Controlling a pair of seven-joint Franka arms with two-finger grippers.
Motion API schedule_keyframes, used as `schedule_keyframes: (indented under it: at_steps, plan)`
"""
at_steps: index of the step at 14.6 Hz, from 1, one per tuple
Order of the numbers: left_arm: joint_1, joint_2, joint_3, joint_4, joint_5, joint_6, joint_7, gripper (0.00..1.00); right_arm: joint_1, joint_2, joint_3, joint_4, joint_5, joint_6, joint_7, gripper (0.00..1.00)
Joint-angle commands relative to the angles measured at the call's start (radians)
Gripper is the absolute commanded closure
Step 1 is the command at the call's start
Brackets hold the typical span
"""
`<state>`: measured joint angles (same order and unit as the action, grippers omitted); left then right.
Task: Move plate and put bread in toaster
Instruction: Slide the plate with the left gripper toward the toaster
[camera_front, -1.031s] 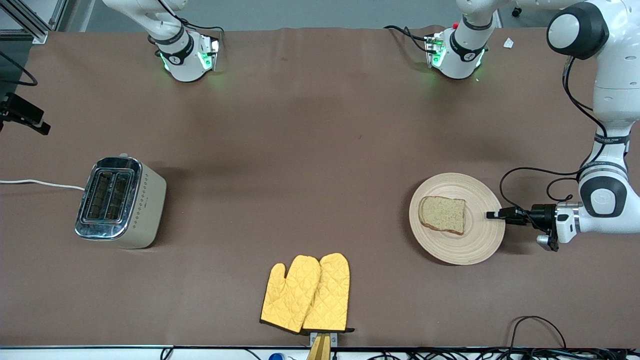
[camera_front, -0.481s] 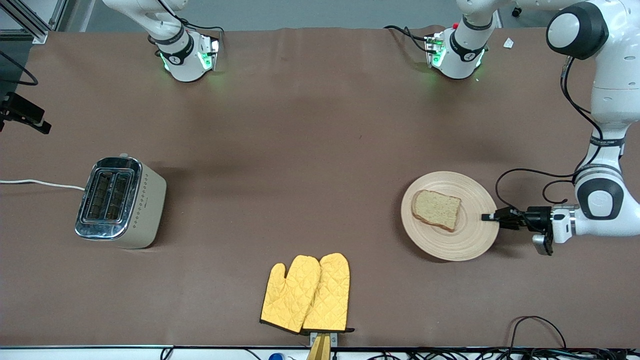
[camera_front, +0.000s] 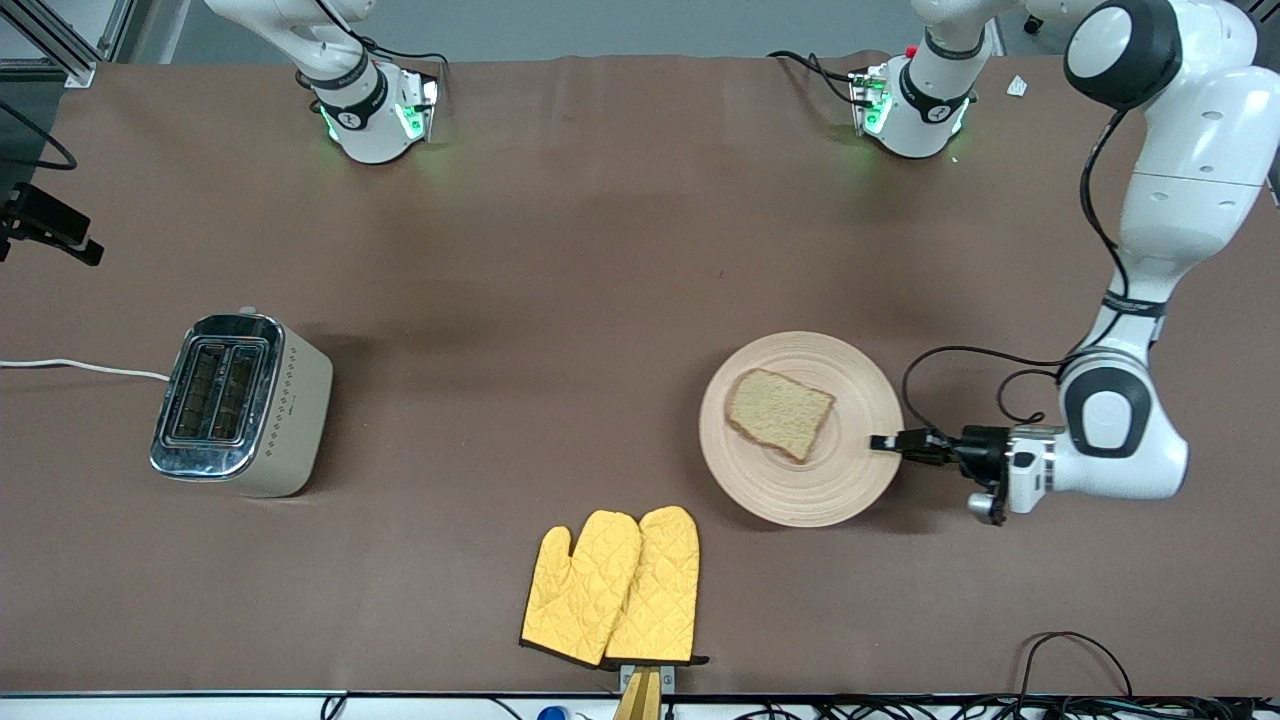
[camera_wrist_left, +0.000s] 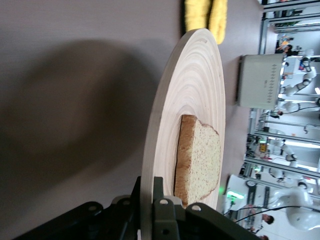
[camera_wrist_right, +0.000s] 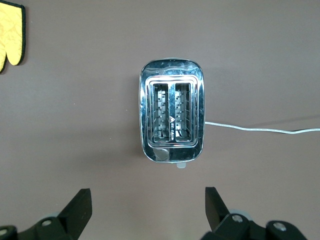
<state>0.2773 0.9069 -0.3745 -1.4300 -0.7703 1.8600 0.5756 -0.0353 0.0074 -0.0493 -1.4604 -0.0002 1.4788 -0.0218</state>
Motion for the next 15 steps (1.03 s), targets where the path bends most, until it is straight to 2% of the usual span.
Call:
schedule_keyframes:
  at_steps: [1, 4, 11, 15]
  plan:
    - [-0.084, 0.006, -0.012, 0.006, -0.119, 0.031, -0.02, 1.0, -0.006, 0.0, 0.003, 0.003, -0.011, -0.008, 0.006, 0.0]
    - [-0.209, 0.01, -0.01, 0.002, -0.272, 0.175, -0.02, 1.0, -0.005, 0.0, 0.002, 0.002, -0.011, -0.009, 0.006, 0.0]
    - [-0.518, 0.047, -0.009, 0.037, -0.546, 0.565, -0.02, 1.0, -0.002, 0.0, 0.003, 0.002, -0.009, -0.012, 0.006, 0.0]
    - [-0.642, 0.107, -0.009, 0.101, -0.664, 0.689, -0.008, 1.0, -0.005, 0.0, 0.003, 0.002, -0.011, -0.012, 0.005, 0.0]
